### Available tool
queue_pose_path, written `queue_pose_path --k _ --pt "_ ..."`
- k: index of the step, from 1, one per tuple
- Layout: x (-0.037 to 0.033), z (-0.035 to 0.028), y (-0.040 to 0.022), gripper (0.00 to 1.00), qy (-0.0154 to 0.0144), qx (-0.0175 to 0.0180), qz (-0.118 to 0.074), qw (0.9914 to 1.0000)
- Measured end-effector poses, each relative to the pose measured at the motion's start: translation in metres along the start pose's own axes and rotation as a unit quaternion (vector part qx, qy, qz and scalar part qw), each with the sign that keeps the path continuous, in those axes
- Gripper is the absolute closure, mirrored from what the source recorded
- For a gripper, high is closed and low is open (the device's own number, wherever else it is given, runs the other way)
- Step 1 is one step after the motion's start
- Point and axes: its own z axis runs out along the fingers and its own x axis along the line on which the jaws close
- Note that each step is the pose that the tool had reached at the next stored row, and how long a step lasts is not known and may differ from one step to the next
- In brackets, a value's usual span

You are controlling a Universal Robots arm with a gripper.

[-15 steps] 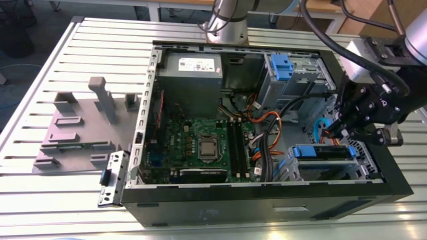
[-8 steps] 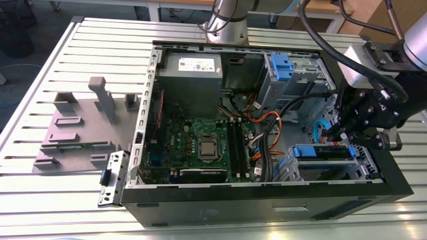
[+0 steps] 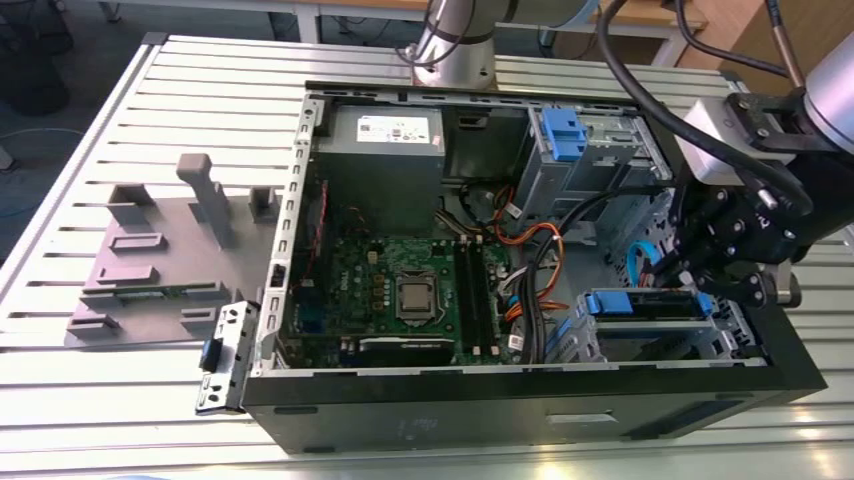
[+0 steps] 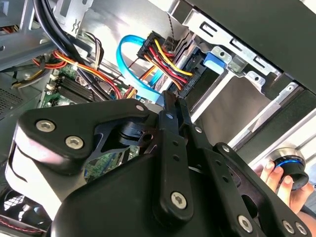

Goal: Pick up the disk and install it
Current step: 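Insert the first disk wire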

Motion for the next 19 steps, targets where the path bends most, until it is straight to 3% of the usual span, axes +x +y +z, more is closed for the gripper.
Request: queue_pose_path --k 19 --pt "0.0061 0.0057 0.0005 0.84 0.0003 -0.0001 -0.002 1.00000"
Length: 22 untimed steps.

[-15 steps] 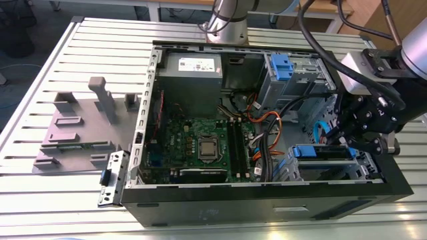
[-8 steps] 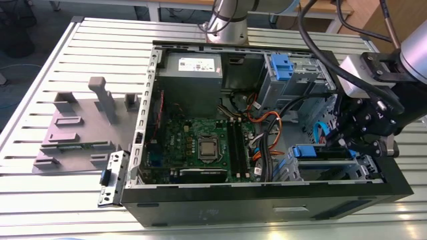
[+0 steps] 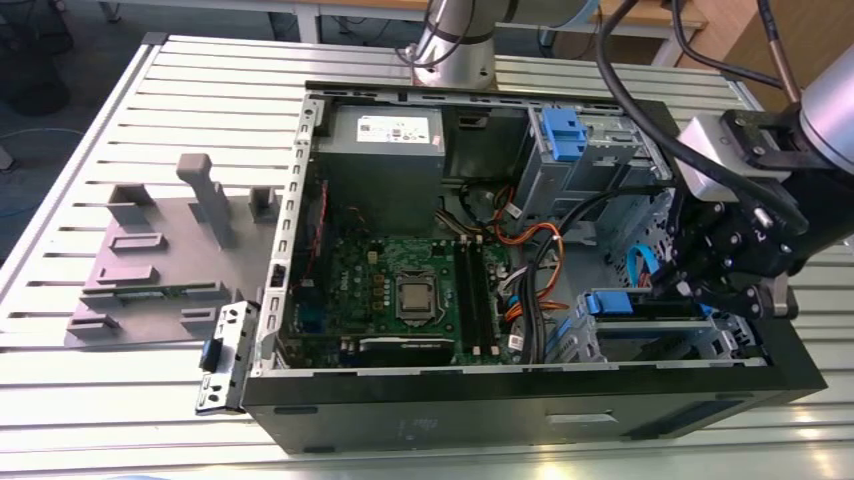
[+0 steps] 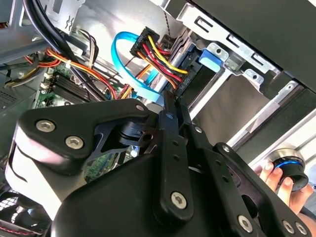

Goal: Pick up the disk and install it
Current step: 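Insert the first disk wire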

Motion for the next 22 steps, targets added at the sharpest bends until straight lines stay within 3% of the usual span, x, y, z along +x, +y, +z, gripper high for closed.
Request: queue_pose_path --k 22 --pt "0.0045 0.0043 0.0000 0.84 0.0008 -0.0002 -0.002 1.00000"
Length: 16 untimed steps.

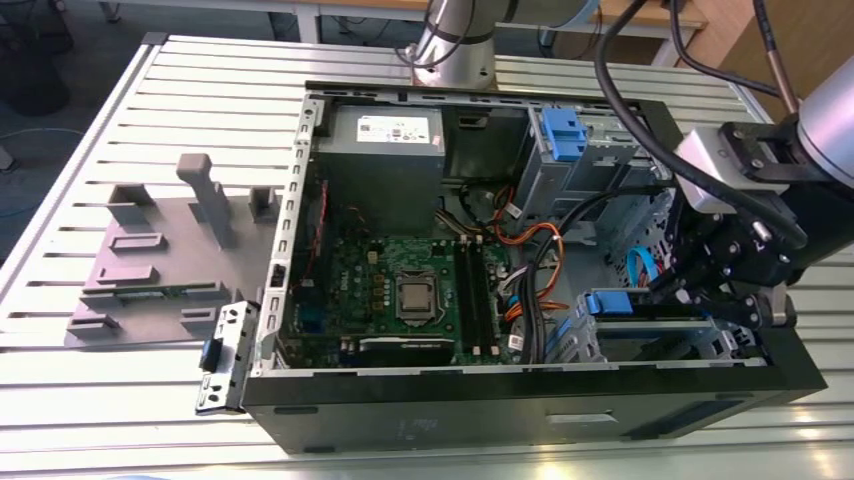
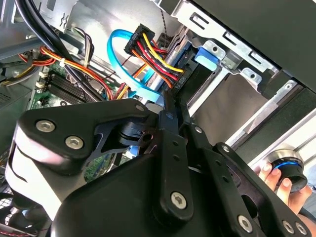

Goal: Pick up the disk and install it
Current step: 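Insert the first disk wire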

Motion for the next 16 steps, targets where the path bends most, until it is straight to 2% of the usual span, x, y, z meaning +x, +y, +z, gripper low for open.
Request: queue_pose_path --k 16 --pt "0.0012 0.0027 0.0005 0.84 0.0000 0.0000 0.000 1.00000"
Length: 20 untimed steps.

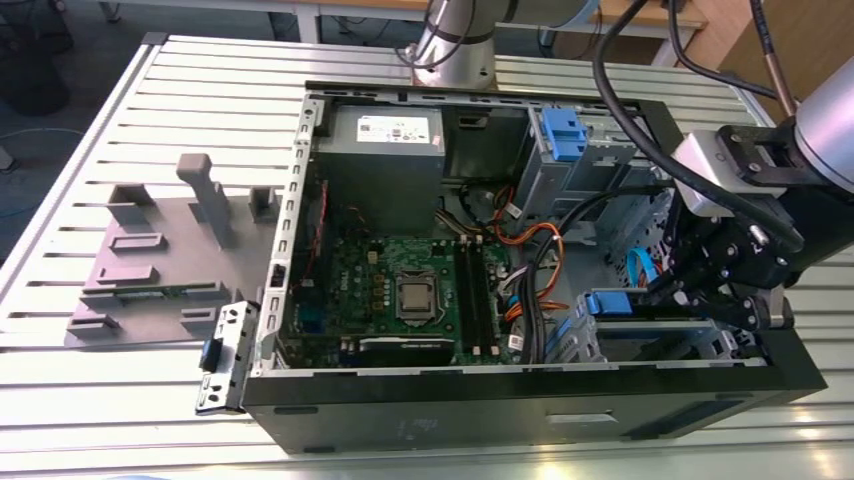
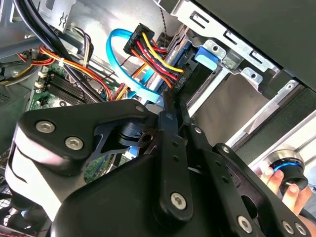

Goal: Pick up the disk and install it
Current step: 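Insert the first disk wire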

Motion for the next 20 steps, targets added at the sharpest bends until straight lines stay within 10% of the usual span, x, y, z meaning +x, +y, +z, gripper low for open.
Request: queue_pose_path --k 20 --pt "-0.0002 -0.0033 0.0001 0.84 -0.0005 0.0006 0.008 0.99996"
